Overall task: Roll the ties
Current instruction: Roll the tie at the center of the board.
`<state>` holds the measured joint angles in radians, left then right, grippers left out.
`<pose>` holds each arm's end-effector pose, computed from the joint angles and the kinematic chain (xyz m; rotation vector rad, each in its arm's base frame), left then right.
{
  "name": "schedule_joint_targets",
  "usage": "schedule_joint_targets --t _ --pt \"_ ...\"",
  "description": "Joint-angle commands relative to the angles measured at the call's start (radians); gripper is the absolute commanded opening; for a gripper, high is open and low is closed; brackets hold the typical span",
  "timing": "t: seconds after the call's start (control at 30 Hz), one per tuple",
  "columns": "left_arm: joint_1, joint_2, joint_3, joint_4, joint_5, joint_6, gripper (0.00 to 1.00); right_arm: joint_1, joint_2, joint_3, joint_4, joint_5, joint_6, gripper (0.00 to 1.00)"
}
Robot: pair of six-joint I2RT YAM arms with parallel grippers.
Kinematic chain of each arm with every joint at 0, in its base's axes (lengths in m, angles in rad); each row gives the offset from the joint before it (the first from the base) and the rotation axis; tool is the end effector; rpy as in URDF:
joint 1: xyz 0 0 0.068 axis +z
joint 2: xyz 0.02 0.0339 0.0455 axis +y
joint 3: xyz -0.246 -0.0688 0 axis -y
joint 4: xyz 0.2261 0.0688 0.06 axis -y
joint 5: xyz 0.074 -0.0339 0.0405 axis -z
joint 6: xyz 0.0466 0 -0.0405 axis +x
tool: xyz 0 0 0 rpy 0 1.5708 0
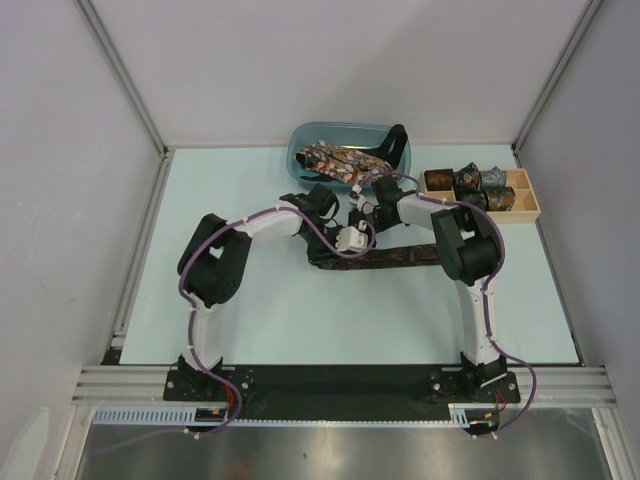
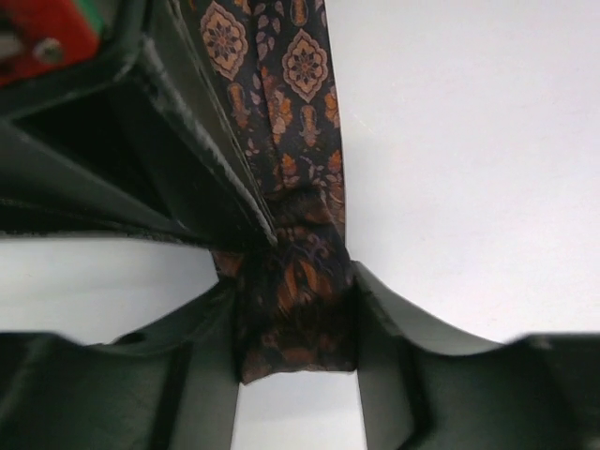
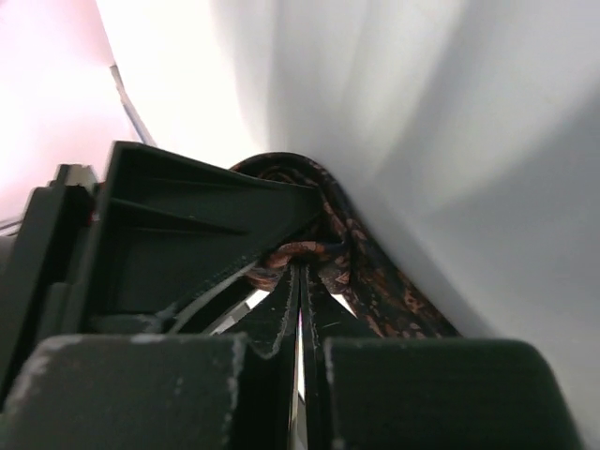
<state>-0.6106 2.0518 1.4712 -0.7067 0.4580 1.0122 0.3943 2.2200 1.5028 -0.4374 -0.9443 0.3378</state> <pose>0.3062 -0.2394 0.1466 2.0387 1.8103 -0.5448 0.3728 0.1960 0.1134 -0.3695 2.7065 1.5003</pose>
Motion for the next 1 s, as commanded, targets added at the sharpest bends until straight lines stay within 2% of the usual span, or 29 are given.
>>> schedule_joint_targets --t 0.0,0.03,0.2,0.27,0.33,0.4,0.43,0.53,0.63,0.73,0.77,0.83,0.87,0.93,0.97 --pt "0.034 -0.039 -0.026 -0.056 0.025 -0.035 0.54 -0.015 0.020 -0.009 -0.032 0.061 -0.054 0.00" --pt "0.040 -0.050 -0.028 -0.050 0.042 -0.043 0.59 -0.020 0.021 -0.009 -0.044 0.077 -0.062 0.00" --pt "0.057 -0.058 -0.025 -0.034 0.065 -0.069 0.57 -0.043 0.030 -0.009 -0.057 0.093 -0.075 0.00" --pt "0.057 -0.055 -0.022 -0.027 0.065 -0.081 0.61 -0.041 0.027 -0.009 -0.060 0.099 -0.083 0.00" --pt "0.060 -0.065 -0.026 -0.011 0.076 -0.098 0.69 -0.038 0.036 -0.003 -0.066 0.104 -0.086 0.00" --pt "0.063 -0.081 -0.043 0.015 0.079 -0.106 0.71 -0.032 0.040 -0.001 -0.069 0.105 -0.088 0.00" --pt "0.063 -0.081 -0.043 0.019 0.080 -0.109 0.67 -0.031 0.038 -0.001 -0.069 0.105 -0.088 0.00" --pt "0.061 -0.061 -0.031 0.021 0.070 -0.118 0.43 -0.035 0.030 -0.001 -0.063 0.073 -0.082 0.00" --pt "0.063 -0.059 -0.032 0.021 0.070 -0.103 0.37 -0.048 0.004 -0.003 -0.052 0.035 -0.076 0.00" --pt "0.060 -0.071 -0.048 0.019 0.054 -0.078 0.36 -0.054 -0.020 0.005 -0.055 -0.013 -0.063 0.00" --pt "0.058 -0.070 -0.052 0.018 0.050 -0.070 0.36 -0.057 -0.029 0.005 -0.052 -0.023 -0.059 0.02" --pt "0.057 -0.071 -0.057 0.016 0.035 -0.058 0.35 -0.061 -0.055 0.004 -0.032 -0.080 -0.026 0.13" --pt "0.055 -0.071 -0.060 0.015 0.031 -0.055 0.35 -0.061 -0.065 0.001 -0.026 -0.096 -0.014 0.23" --pt "0.051 -0.067 -0.058 0.012 0.021 -0.054 0.35 -0.055 -0.092 -0.019 -0.003 -0.131 0.016 0.32" --pt "0.051 -0.065 -0.058 0.013 0.019 -0.052 0.36 -0.052 -0.098 -0.024 0.011 -0.145 0.029 0.40"
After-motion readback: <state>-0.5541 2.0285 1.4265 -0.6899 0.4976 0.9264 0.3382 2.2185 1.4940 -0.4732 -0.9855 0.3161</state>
